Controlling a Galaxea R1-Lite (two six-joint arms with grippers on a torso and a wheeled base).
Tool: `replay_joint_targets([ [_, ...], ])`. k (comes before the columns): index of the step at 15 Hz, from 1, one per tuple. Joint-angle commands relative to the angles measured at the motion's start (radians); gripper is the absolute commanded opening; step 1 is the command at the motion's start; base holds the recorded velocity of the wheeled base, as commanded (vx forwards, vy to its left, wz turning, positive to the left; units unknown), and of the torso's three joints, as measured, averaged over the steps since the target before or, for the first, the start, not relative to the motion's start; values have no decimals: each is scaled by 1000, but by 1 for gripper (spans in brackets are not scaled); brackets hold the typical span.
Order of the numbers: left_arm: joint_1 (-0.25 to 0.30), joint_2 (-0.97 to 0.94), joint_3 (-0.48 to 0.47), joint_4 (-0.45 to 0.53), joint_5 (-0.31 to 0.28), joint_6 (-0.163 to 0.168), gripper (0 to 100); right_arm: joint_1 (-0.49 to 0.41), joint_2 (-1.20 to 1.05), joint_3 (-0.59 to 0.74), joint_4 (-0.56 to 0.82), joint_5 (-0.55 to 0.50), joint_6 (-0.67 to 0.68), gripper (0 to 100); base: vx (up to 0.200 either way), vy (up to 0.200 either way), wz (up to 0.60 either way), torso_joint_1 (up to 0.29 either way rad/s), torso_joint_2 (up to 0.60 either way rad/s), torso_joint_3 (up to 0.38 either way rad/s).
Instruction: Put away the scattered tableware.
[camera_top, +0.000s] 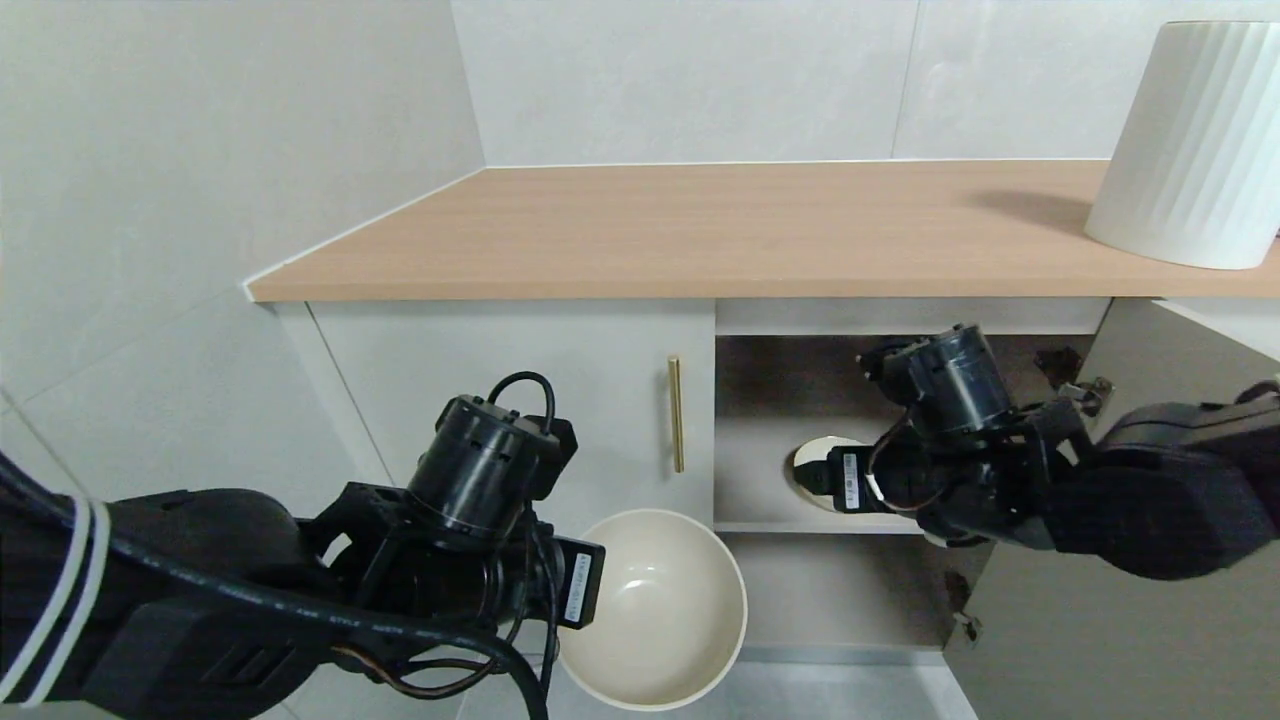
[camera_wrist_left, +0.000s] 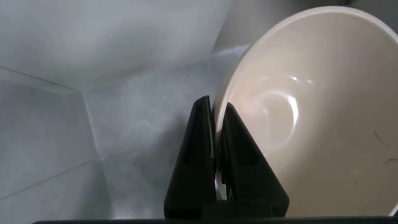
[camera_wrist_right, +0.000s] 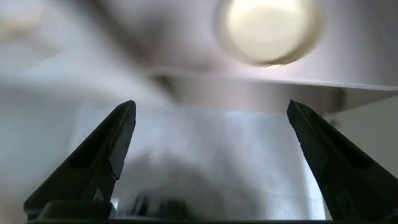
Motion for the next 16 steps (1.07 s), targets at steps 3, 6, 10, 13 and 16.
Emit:
replay_joint_targets([
  [3,-21,59,3,-48,1,38,0,148,-158,50,96,90,-12,100,0,0,0,0,0,0],
  [6,-36,77,1,-109,1,39,0,185,-102,59,95,101,-9,100,0,0,0,0,0,0],
  [10,-41,74,1,-141,1,39,0,196,-50,56,90,101,-6,100,0,0,0,0,0,0],
  [13,-48,57,0,-141,2,38,0,197,-24,55,68,101,-4,100,0,0,0,0,0,0],
  [16,-59,57,0,-154,2,35,0,199,-7,53,47,99,-2,100,0,0,0,0,0,0],
])
